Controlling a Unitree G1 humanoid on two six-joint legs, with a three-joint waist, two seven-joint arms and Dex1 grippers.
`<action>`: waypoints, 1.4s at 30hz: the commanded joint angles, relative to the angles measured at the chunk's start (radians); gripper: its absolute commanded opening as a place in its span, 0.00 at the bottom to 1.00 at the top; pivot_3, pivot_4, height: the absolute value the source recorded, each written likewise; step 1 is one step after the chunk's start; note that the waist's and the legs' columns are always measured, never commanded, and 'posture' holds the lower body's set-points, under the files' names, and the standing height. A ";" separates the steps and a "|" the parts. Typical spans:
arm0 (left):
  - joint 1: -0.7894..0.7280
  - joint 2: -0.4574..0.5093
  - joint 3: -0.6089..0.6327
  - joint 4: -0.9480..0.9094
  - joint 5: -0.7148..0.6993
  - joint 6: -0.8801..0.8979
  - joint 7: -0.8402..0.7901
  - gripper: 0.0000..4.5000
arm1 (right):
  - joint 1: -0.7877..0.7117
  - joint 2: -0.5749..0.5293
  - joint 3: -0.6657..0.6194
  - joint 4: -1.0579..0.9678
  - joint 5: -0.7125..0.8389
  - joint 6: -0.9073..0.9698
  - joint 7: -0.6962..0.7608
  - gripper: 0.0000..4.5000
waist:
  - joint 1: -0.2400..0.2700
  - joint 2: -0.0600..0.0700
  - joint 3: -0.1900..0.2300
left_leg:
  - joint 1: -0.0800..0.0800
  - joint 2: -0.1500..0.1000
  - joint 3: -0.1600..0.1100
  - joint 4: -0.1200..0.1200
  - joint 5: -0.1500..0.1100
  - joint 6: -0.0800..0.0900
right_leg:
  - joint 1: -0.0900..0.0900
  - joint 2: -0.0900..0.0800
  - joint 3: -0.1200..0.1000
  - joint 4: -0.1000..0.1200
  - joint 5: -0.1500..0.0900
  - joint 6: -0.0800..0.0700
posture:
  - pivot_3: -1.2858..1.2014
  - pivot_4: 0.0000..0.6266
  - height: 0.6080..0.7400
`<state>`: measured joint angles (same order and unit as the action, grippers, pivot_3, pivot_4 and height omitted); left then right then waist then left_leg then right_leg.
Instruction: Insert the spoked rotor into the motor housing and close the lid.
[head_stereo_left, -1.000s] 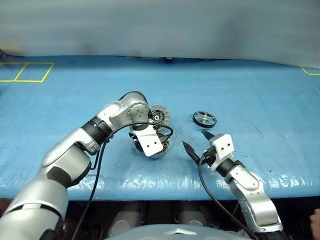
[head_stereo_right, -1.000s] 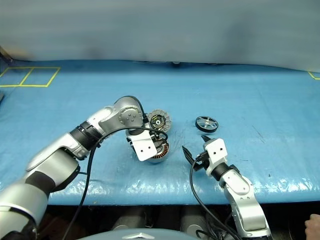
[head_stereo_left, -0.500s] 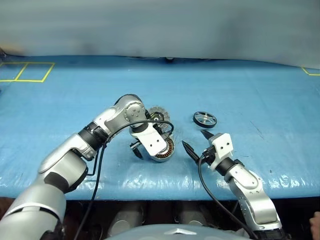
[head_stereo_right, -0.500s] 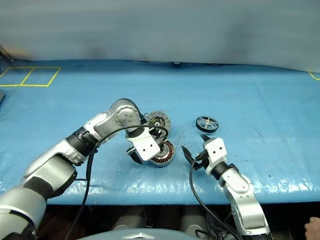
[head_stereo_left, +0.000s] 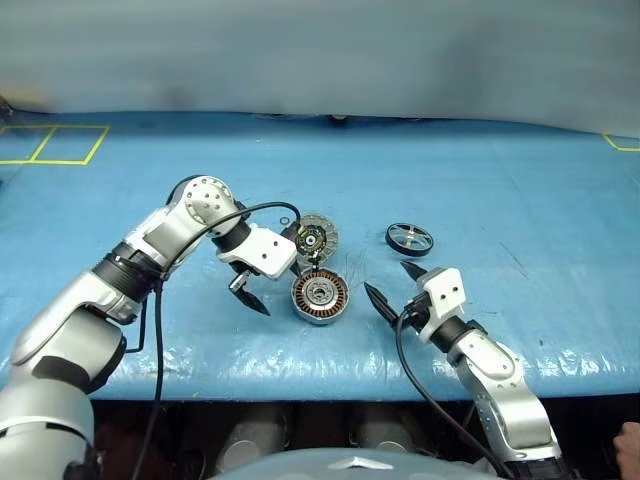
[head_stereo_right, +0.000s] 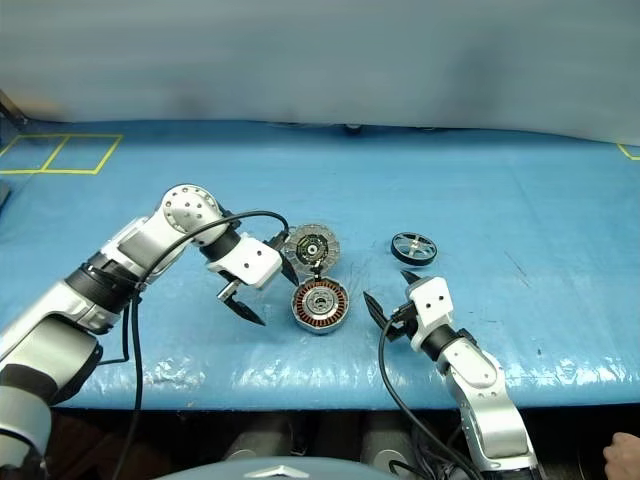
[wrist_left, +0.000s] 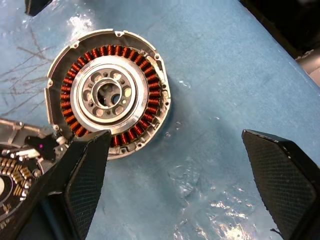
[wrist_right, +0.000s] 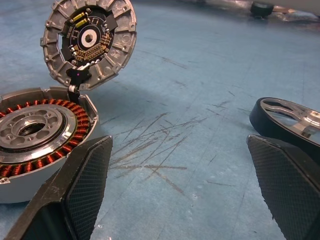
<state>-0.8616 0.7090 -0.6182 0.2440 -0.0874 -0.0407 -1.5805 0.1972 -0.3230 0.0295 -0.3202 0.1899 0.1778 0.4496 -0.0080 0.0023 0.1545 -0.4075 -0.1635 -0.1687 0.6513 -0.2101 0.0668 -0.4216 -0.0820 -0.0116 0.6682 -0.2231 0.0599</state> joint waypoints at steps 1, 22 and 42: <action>0.057 -0.015 0.164 0.003 -0.074 0.091 0.114 0.99 | 0.032 0.005 -0.027 -0.036 0.006 -0.028 -0.014 1.00 | 0.000 0.000 0.000 | 0.000 0.000 0.000 0.000 0.000 0.000 | 0.000 0.000 0.000 0.000 0.000 0.000 | 0.52 0.24 1.00; 0.620 -0.174 0.549 -0.256 -0.178 0.338 0.719 0.99 | 0.120 0.039 -0.064 -0.112 0.093 -0.012 -0.019 1.00 | 0.026 0.003 -0.002 | 0.007 0.005 0.011 -0.004 -0.001 -0.008 | -0.001 0.002 0.011 0.004 -0.004 -0.005 | 0.52 0.24 1.00; 0.452 -0.399 0.520 0.023 0.035 0.204 1.078 0.99 | 0.140 0.026 -0.086 -0.124 0.074 -0.016 -0.052 1.00 | 0.033 0.003 -0.003 | 0.006 0.006 0.012 -0.006 -0.001 -0.009 | -0.002 0.002 0.011 0.004 -0.001 0.000 | 0.52 0.24 1.00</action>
<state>-0.3840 0.3135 -0.1062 0.2630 -0.0607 0.1866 -0.5217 0.3365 -0.3002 -0.0387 -0.4040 0.2600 0.1794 0.4059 0.0252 0.0050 0.1519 -0.4012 -0.1580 -0.1567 0.6455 -0.2113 0.0577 -0.4238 -0.0796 -0.0007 0.6721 -0.2240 0.0601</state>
